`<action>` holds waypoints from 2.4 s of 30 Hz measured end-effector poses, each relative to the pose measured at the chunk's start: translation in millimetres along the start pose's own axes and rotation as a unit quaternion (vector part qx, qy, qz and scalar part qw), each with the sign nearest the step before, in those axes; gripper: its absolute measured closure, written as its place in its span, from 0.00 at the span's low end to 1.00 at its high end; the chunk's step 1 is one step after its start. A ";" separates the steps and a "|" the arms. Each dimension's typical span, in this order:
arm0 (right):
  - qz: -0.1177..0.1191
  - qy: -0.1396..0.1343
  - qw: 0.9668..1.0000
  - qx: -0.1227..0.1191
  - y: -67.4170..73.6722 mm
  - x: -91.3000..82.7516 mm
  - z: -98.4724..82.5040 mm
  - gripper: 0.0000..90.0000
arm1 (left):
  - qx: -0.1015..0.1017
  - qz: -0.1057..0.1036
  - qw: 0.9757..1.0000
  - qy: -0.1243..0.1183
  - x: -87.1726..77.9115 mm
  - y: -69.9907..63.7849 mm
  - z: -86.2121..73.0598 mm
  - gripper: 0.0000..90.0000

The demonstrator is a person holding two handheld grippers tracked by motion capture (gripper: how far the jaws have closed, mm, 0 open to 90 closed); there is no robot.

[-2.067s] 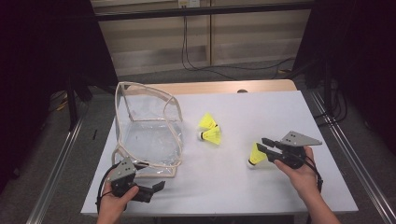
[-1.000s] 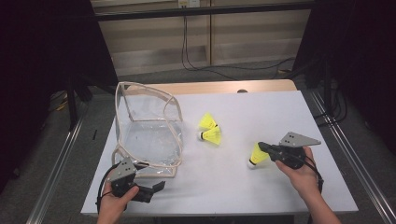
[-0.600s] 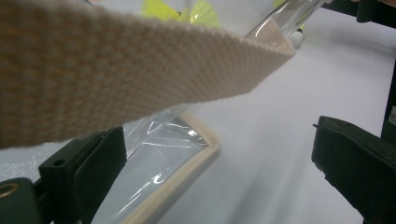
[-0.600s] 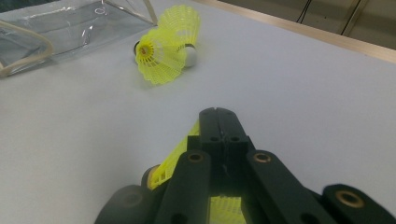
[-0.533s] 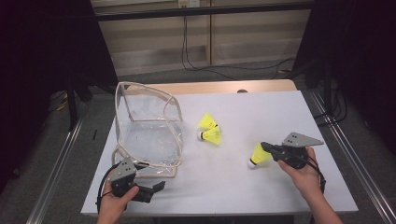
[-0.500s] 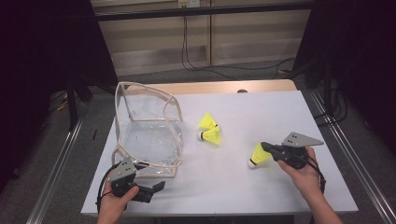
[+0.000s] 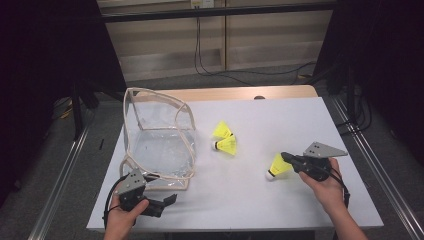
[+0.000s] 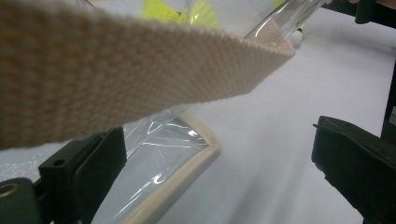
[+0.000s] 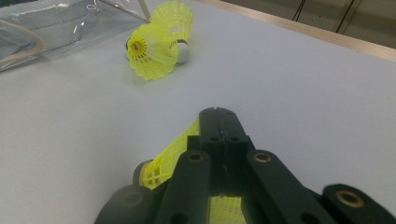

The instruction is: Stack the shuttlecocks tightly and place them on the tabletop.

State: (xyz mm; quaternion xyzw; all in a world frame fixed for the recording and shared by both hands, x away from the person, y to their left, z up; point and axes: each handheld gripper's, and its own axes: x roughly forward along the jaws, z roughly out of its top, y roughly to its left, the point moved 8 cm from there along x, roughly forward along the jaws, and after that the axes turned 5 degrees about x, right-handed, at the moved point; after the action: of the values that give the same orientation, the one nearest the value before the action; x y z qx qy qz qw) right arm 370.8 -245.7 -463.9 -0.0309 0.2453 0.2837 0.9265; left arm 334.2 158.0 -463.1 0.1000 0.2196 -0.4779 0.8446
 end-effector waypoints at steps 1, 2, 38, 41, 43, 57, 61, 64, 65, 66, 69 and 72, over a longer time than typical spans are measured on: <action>-0.001 0.001 1.000 0.001 -0.3 -0.1 -0.2 1.00 | 0.000 0.000 1.000 0.000 0.0 0.0 0.0 0.04; -0.001 0.001 1.000 0.002 -0.7 0.0 -0.5 1.00 | 0.000 0.000 1.000 0.000 0.0 0.0 0.0 0.04; -0.021 0.014 1.000 0.018 -17.2 -0.3 -13.6 1.00 | 0.002 0.000 1.000 0.001 0.0 -0.2 0.1 0.04; -0.023 0.014 0.999 0.018 -18.3 -0.3 -14.5 1.00 | 0.002 0.000 1.000 -0.001 0.0 -0.3 0.3 0.04; -0.023 0.015 0.999 0.019 -18.6 -0.2 -15.0 1.00 | 0.002 0.000 1.000 -0.001 0.0 -0.3 0.4 0.04; -0.029 0.015 0.999 0.021 -21.5 -0.9 -16.6 0.99 | 0.003 0.001 1.000 -0.001 -0.3 -0.3 0.4 0.04; -0.030 0.011 0.999 0.021 -22.2 -3.3 -15.6 0.99 | 0.004 0.001 1.000 -0.001 -0.5 -0.4 0.6 0.04; -0.032 0.010 0.999 0.020 -22.7 -4.5 -15.1 0.98 | 0.003 0.001 1.000 -0.002 -0.7 -0.4 0.7 0.04; -0.032 0.010 0.999 0.022 -22.6 -5.3 -14.8 0.98 | 0.003 0.001 1.000 -0.001 -0.7 -0.3 0.6 0.04; -0.032 0.008 0.999 0.020 -22.8 -6.0 -14.1 0.98 | 0.003 0.001 1.000 -0.001 -0.7 -0.3 0.6 0.04; -0.033 0.005 0.999 0.022 -22.9 -8.6 -12.1 0.98 | 0.002 0.001 1.000 -0.002 -0.7 -0.3 0.7 0.04; -0.032 -0.002 0.999 0.024 -23.5 -12.1 -9.0 0.98 | 0.003 0.001 1.000 -0.001 -0.5 -0.4 0.6 0.04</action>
State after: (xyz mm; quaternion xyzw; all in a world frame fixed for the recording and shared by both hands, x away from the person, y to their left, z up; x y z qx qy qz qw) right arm 370.9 -273.2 -468.0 -0.0162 0.2491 0.2478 0.9361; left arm 333.8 157.9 -462.3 0.1024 0.2171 -0.4780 0.8449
